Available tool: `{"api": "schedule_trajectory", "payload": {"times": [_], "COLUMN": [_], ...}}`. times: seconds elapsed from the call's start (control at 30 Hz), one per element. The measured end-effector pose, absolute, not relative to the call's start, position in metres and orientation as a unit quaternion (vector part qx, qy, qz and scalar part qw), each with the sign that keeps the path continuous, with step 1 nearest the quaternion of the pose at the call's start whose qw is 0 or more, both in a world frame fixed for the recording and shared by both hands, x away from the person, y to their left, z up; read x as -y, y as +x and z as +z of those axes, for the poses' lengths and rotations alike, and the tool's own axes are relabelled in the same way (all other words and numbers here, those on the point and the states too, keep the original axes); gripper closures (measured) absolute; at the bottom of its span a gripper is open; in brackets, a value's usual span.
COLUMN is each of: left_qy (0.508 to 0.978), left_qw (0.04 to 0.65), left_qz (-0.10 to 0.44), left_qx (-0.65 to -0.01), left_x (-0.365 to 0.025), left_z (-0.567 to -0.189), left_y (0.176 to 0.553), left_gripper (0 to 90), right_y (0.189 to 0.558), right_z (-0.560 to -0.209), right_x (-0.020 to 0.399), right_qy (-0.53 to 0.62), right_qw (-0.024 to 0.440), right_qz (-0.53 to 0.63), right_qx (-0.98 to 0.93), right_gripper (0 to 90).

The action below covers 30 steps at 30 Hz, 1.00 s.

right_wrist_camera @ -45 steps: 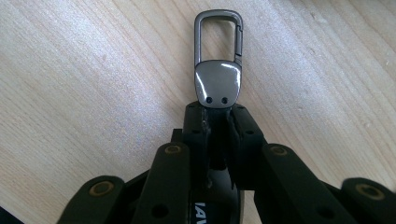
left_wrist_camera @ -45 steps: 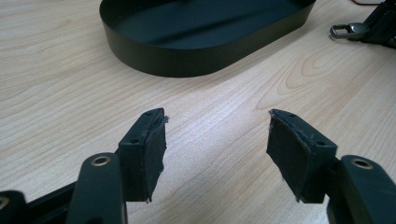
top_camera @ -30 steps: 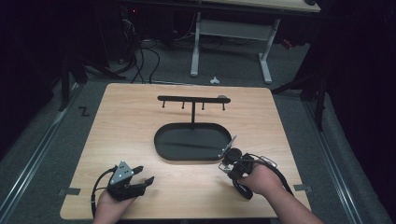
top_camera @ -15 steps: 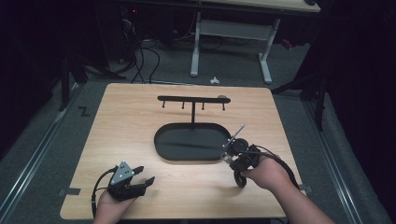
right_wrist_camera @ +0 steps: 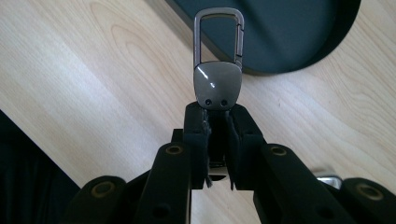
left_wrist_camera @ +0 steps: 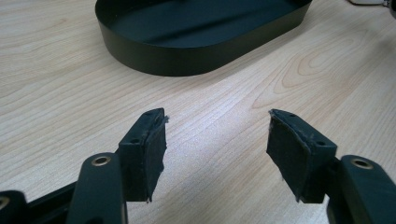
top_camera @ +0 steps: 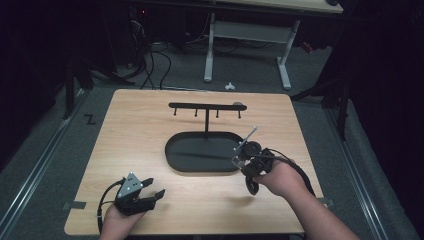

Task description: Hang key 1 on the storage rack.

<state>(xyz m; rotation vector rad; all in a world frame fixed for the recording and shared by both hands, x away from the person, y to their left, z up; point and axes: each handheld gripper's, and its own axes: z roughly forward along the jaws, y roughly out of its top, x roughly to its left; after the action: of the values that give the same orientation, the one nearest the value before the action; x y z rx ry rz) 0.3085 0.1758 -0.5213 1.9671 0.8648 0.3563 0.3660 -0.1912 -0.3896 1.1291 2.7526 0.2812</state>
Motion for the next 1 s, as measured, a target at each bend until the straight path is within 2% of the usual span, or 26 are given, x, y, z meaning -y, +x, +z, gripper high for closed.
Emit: {"api": "schedule_trajectory", "payload": {"times": [0.3,1.0], "left_qy": [0.801,0.801], "left_qw": [0.464,0.466], "left_qz": [0.144,0.140], "left_qx": [-0.351,-0.349], "left_x": [-0.177,-0.178], "left_z": [-0.521,-0.521], "left_y": [0.309,0.309], "left_gripper": [37.8,37.8], "right_y": [0.380,0.425], "right_z": [-0.386,-0.351], "right_x": [0.176,0.166], "right_qy": [0.371,0.403], "right_qw": [0.077,0.113], "right_qz": [0.105,0.129], "right_qx": [-0.919,-0.899], "right_gripper": [80.1,80.1]}}
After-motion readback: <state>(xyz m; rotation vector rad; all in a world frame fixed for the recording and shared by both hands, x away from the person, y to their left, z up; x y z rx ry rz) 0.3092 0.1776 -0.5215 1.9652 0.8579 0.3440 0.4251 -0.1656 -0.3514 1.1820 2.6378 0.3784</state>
